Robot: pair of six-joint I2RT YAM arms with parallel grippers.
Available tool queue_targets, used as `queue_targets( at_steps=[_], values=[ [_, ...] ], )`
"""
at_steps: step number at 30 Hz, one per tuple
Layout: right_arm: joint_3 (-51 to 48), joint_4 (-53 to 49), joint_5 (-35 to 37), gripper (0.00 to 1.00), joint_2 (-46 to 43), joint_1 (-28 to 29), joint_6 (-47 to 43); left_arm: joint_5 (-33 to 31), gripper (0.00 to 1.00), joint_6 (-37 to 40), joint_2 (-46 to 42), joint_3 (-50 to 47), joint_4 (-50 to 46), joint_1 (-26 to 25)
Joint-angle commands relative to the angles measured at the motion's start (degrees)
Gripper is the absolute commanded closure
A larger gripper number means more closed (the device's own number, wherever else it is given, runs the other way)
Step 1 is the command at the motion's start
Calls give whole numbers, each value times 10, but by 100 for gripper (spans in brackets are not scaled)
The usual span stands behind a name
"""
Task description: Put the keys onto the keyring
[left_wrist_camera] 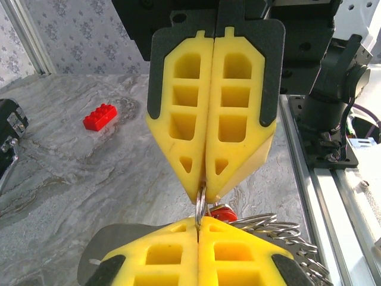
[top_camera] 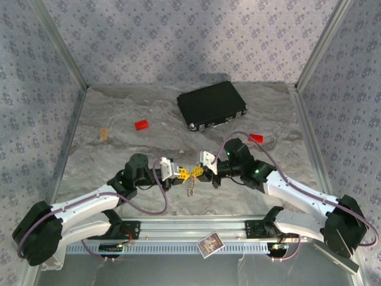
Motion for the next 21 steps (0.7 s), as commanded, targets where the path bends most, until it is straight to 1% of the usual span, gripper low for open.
queue_targets(
  at_steps=[1, 3, 6, 9, 12, 15, 17, 19, 20, 21],
  values=[
    [37, -50, -1, 100, 8, 6, -28, -10, 81, 9, -10, 16, -11, -3],
    [60, -93, 14, 100, 16, 15, -55, -24, 80, 28, -3, 40, -74, -4],
    [103, -164, 38, 100, 37, 27, -99, -26, 81, 52, 4, 64, -130, -4],
    [146, -232, 65, 100, 61, 38, -134, -28, 86, 61, 1, 68, -137, -5],
    [177, -273, 88, 100, 78, 46, -155, -30, 92, 68, -4, 71, -143, -5],
    [194, -287, 91, 100, 87, 52, -162, -28, 100, 72, -5, 73, -150, -5],
    [196, -280, 83, 100, 86, 53, -158, -21, 100, 71, -5, 71, -144, -5],
    [181, -254, 76, 81, 75, 48, -141, -16, 100, 67, -7, 65, -131, -5],
    [166, -230, 69, 75, 65, 42, -131, -13, 100, 63, -9, 61, -120, -5],
    [148, -203, 63, 73, 53, 34, -117, -11, 100, 58, -12, 56, -107, -5]
  ],
)
